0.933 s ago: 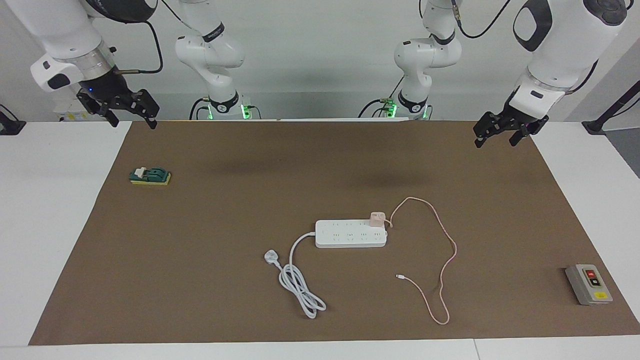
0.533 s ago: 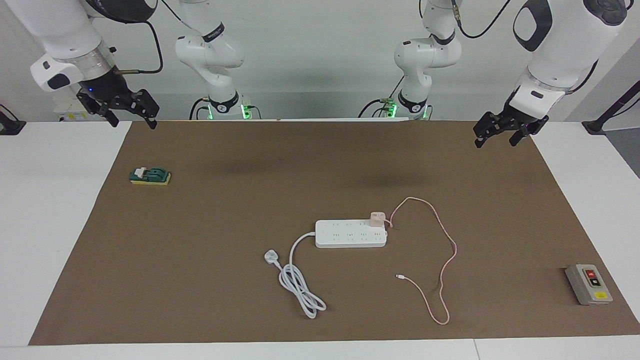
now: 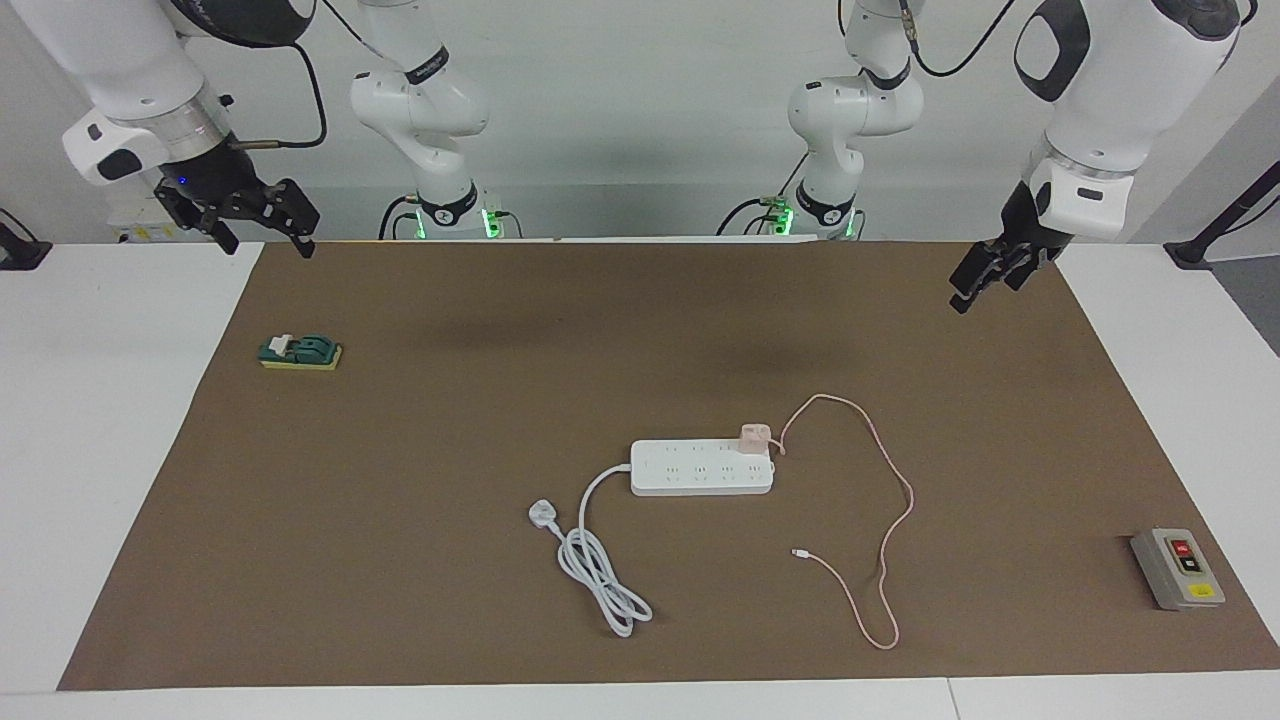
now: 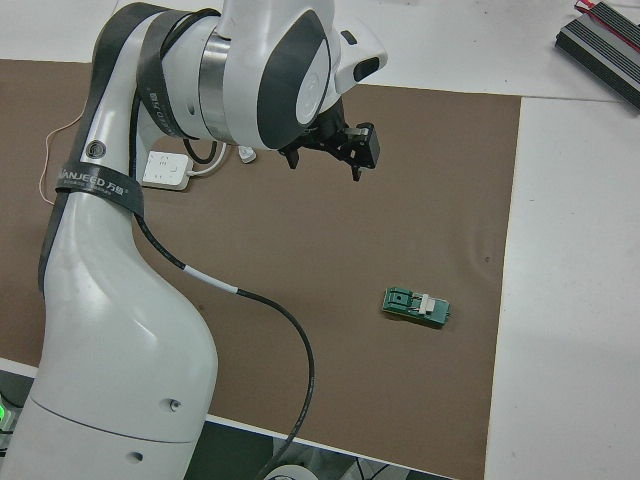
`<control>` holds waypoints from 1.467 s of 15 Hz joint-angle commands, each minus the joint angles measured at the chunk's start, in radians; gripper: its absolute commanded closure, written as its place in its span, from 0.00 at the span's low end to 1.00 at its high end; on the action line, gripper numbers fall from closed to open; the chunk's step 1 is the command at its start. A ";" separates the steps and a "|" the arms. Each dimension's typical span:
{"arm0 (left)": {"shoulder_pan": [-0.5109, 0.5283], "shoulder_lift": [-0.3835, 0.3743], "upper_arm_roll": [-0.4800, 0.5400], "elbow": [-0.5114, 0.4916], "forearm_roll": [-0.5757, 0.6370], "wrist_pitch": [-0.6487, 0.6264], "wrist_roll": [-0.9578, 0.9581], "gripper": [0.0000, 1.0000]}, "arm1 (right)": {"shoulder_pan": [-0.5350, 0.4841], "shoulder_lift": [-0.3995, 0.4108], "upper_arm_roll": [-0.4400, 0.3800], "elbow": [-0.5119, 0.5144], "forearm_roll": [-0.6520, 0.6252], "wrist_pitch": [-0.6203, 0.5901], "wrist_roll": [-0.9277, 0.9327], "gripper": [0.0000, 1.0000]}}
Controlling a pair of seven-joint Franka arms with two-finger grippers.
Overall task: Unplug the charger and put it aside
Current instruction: 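Reach the left gripper to the pink charger on the power strip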
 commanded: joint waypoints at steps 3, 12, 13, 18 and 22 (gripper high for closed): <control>-0.067 -0.003 0.009 -0.058 -0.008 0.071 -0.414 0.00 | 0.003 -0.063 0.008 -0.162 0.072 0.151 -0.093 0.00; -0.263 0.220 0.007 -0.005 0.041 0.189 -1.072 0.00 | 0.123 -0.031 0.017 -0.296 0.213 0.401 -0.287 0.00; -0.289 0.246 0.007 -0.003 0.041 0.196 -1.118 0.00 | 0.131 -0.017 0.017 -0.303 0.260 0.428 -0.314 0.00; -0.323 0.307 0.007 -0.015 0.041 0.293 -1.326 0.00 | 0.189 0.080 0.017 -0.313 0.410 0.542 -0.580 0.00; -0.359 0.398 0.007 0.009 0.040 0.311 -1.409 0.00 | 0.302 0.121 0.017 -0.366 0.431 0.698 -0.745 0.00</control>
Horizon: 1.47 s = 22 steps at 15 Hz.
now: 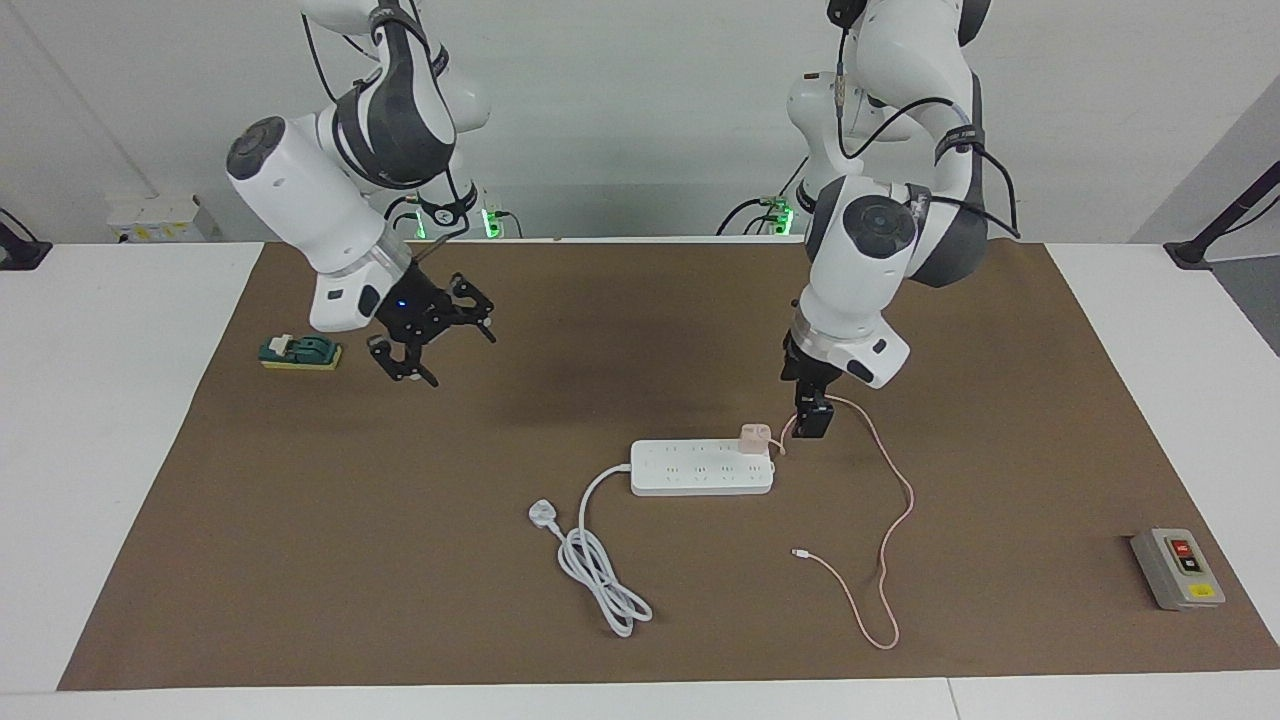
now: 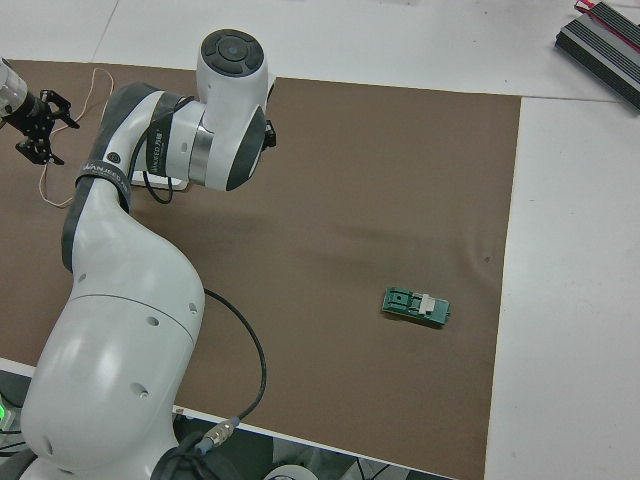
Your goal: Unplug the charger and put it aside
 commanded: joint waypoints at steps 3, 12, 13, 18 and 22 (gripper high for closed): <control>-0.030 0.065 0.012 0.035 0.014 0.029 -0.069 0.00 | 0.075 0.049 -0.002 -0.080 0.152 0.179 -0.305 0.00; -0.041 0.097 0.012 0.012 0.016 0.089 -0.069 0.00 | 0.244 0.251 -0.001 -0.063 0.563 0.532 -0.763 0.00; -0.047 0.103 0.012 0.010 0.016 0.091 -0.069 0.00 | 0.261 0.276 0.001 -0.056 0.597 0.563 -0.790 0.00; -0.056 0.106 0.012 -0.019 0.017 0.109 -0.077 0.00 | 0.307 0.333 0.001 0.001 0.767 0.580 -0.961 0.00; -0.056 0.103 0.012 -0.028 0.016 0.102 -0.078 0.14 | 0.327 0.382 0.001 0.026 0.765 0.612 -1.024 0.00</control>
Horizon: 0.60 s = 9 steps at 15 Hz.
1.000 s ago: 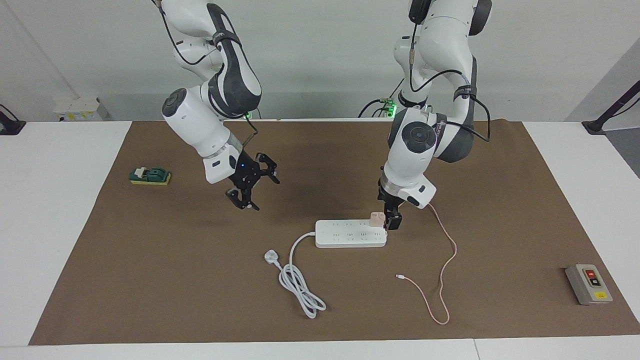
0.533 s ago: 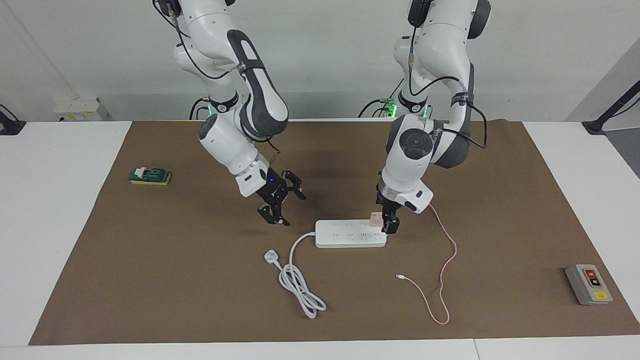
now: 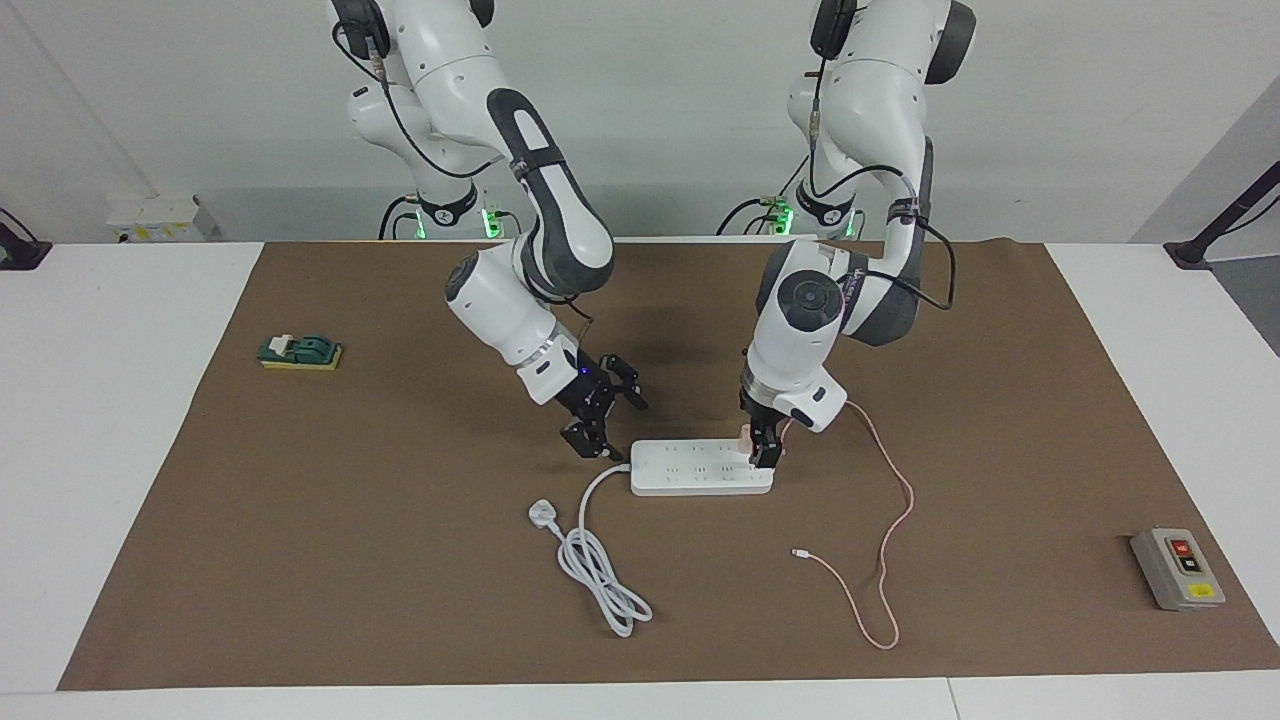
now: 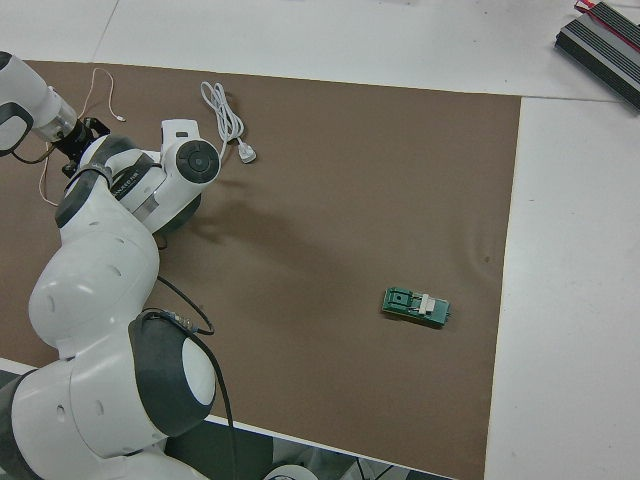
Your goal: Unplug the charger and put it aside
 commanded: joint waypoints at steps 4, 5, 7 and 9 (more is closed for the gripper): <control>-0.012 -0.010 0.011 -0.020 0.016 0.017 -0.034 0.44 | 0.013 0.066 0.000 0.046 0.065 0.029 -0.155 0.00; -0.012 -0.010 0.011 -0.020 0.017 0.015 -0.034 0.61 | 0.015 0.066 -0.002 0.055 0.073 0.029 -0.158 0.00; -0.012 -0.009 0.011 -0.020 0.019 0.018 -0.032 1.00 | 0.013 0.067 -0.002 0.057 0.073 0.011 -0.163 0.00; -0.014 -0.009 0.011 -0.020 0.022 0.018 -0.029 1.00 | 0.001 0.073 -0.002 0.060 0.070 -0.003 -0.198 0.00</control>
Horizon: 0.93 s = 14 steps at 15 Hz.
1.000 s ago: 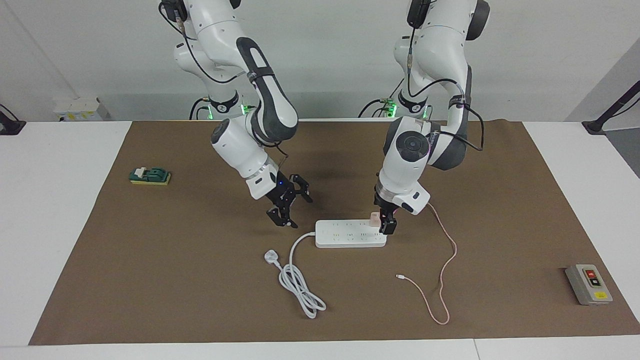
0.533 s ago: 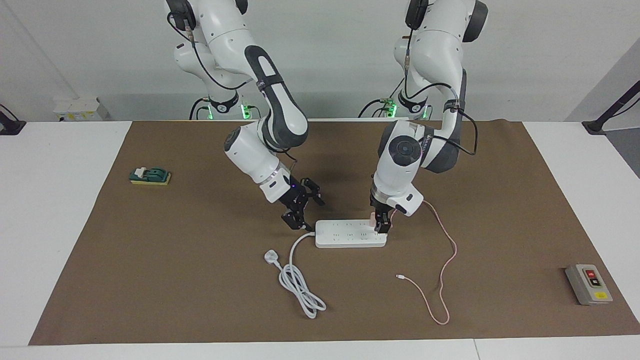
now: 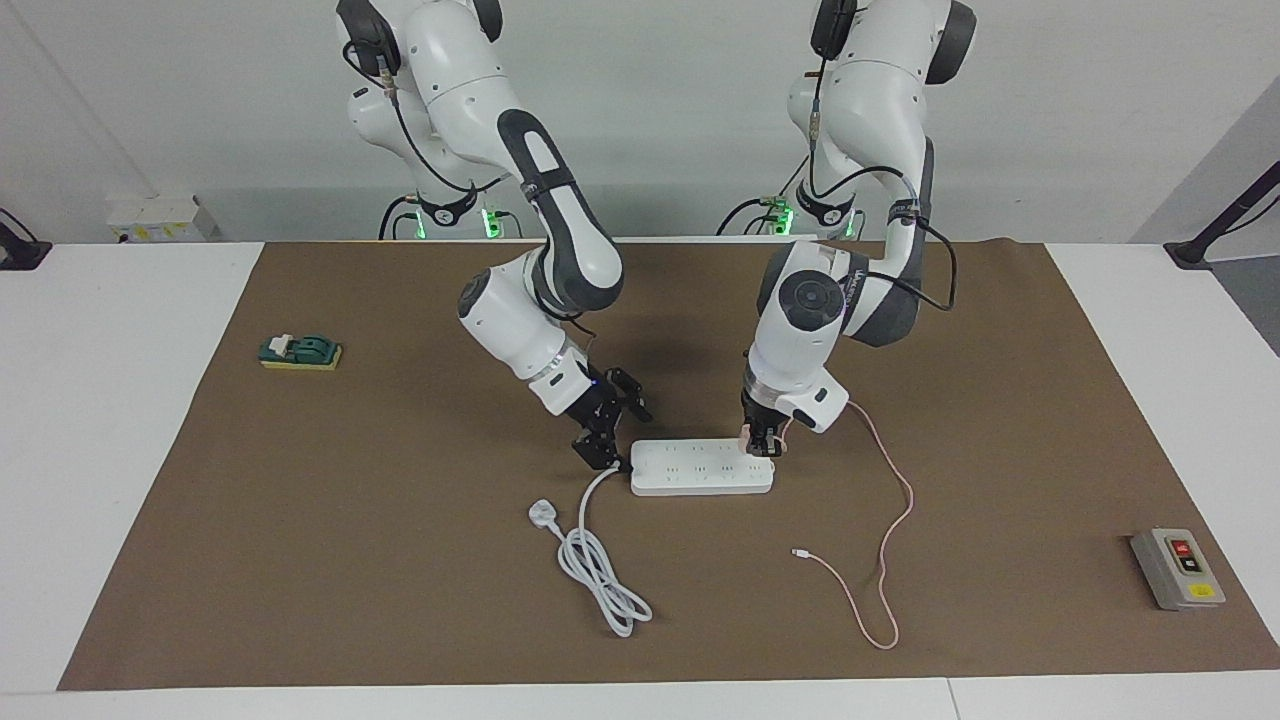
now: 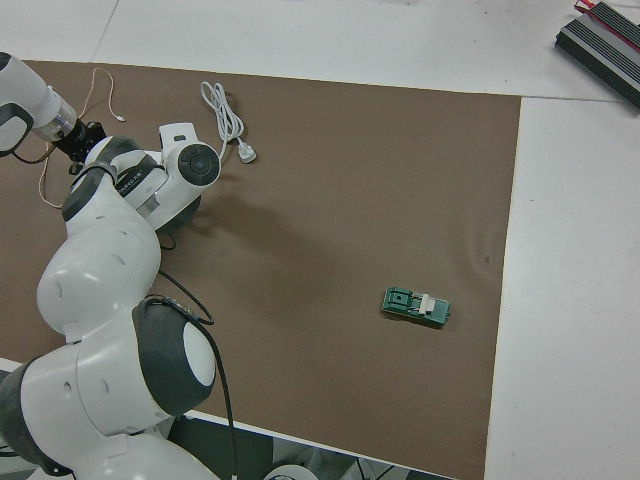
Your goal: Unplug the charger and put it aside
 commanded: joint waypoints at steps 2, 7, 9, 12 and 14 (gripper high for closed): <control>-0.014 -0.009 0.008 -0.018 0.013 -0.005 -0.013 1.00 | -0.013 0.022 -0.002 0.018 0.024 -0.030 -0.125 0.00; -0.018 -0.009 0.008 -0.019 0.013 0.003 -0.011 1.00 | -0.030 0.020 -0.002 0.032 0.046 -0.099 -0.159 0.00; -0.018 -0.011 0.008 -0.021 0.013 0.004 -0.009 1.00 | -0.031 0.020 0.000 0.032 0.047 -0.116 -0.151 0.00; -0.018 -0.011 0.008 -0.022 0.014 0.004 -0.009 1.00 | -0.031 0.042 -0.002 0.059 0.043 -0.119 -0.124 0.00; -0.020 -0.012 0.008 -0.030 0.014 0.007 -0.009 1.00 | -0.025 0.047 -0.002 0.071 0.027 -0.114 -0.121 0.00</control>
